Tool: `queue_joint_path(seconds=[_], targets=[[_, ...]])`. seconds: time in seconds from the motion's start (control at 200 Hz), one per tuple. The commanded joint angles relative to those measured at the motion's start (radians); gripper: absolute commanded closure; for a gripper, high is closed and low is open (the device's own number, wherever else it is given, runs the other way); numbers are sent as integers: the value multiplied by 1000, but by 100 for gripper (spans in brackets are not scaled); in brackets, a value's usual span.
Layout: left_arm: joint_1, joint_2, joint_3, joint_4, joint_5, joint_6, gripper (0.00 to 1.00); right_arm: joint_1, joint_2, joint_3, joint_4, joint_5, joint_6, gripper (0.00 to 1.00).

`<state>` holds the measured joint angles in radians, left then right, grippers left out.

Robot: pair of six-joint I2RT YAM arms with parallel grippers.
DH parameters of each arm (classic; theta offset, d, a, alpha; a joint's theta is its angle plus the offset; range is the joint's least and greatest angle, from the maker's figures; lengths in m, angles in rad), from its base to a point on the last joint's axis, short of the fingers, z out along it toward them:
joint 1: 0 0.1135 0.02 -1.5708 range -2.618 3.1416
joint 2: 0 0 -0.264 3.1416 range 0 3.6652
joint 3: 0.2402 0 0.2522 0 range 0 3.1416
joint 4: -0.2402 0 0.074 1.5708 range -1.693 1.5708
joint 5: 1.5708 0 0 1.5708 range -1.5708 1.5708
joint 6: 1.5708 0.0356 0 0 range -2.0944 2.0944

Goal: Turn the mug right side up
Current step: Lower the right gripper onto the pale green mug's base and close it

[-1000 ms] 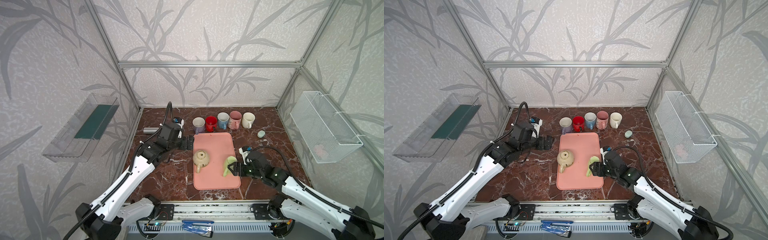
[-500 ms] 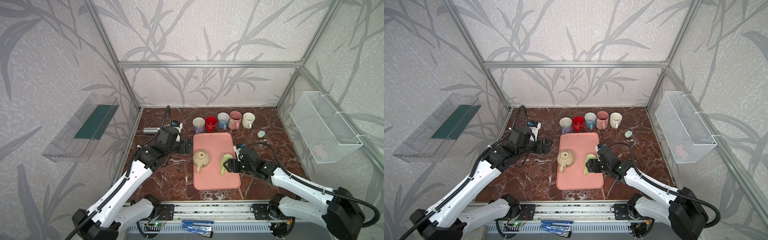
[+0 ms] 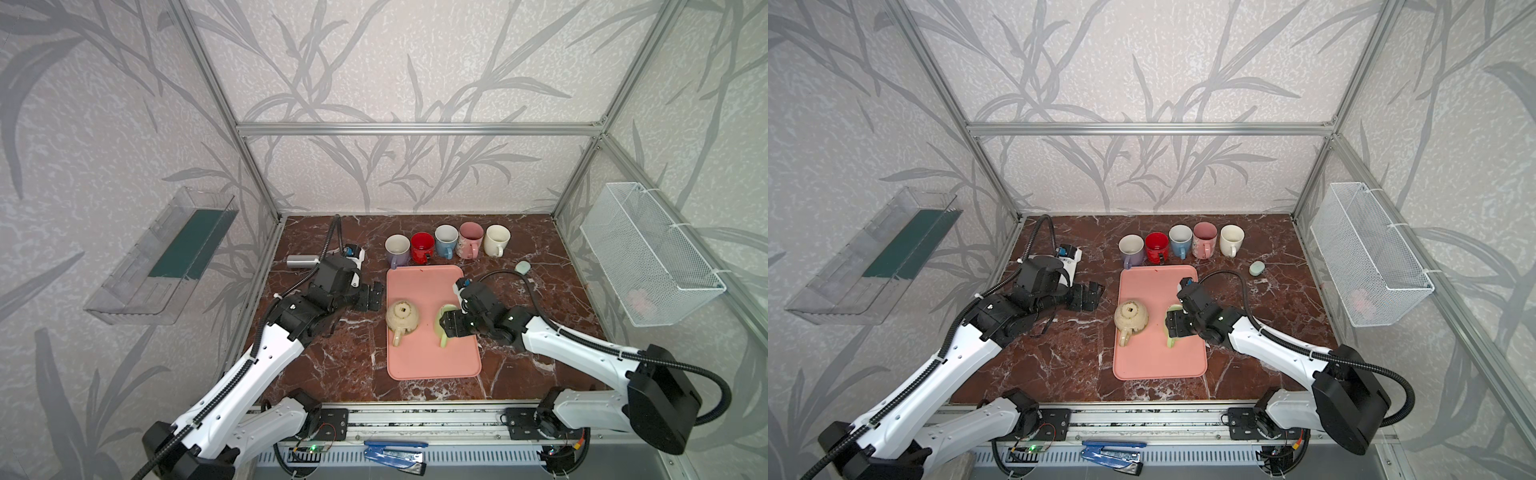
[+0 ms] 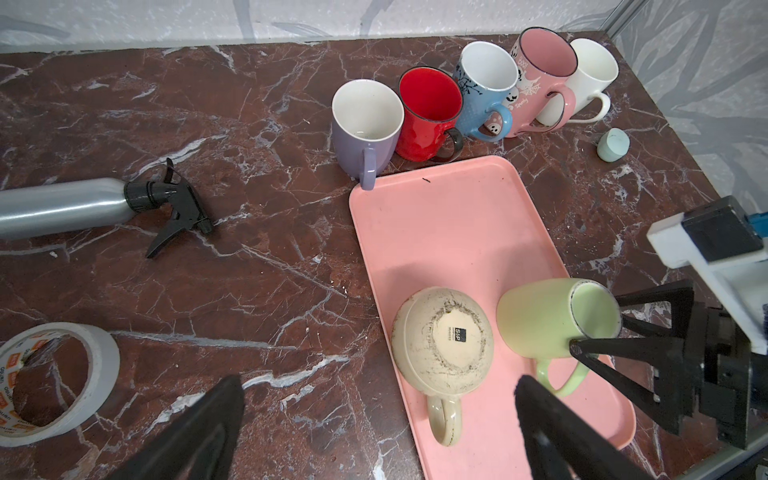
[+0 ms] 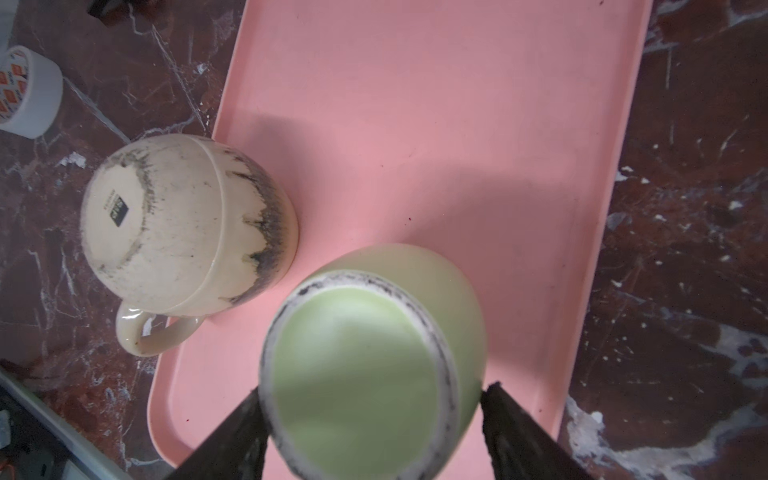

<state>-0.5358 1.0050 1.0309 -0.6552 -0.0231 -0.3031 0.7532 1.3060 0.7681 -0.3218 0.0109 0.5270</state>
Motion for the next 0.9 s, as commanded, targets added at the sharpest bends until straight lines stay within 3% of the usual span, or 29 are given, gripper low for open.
queue_joint_path(seconds=[0.0, 0.375, 0.71, 0.895], targets=[[-3, -16, -12, 5, 8, 25, 1, 19, 26, 54, -88, 63, -55, 23], [-4, -26, -18, 8, 9, 24, 1, 53, 83, 174, -282, 156, -146, 23], [-3, -26, -18, 8, 11, 22, 1, 83, 68, 147, -312, 154, -123, 22], [-3, -36, -22, 13, 6, 20, 1, 83, 41, 125, -322, 161, -116, 29]])
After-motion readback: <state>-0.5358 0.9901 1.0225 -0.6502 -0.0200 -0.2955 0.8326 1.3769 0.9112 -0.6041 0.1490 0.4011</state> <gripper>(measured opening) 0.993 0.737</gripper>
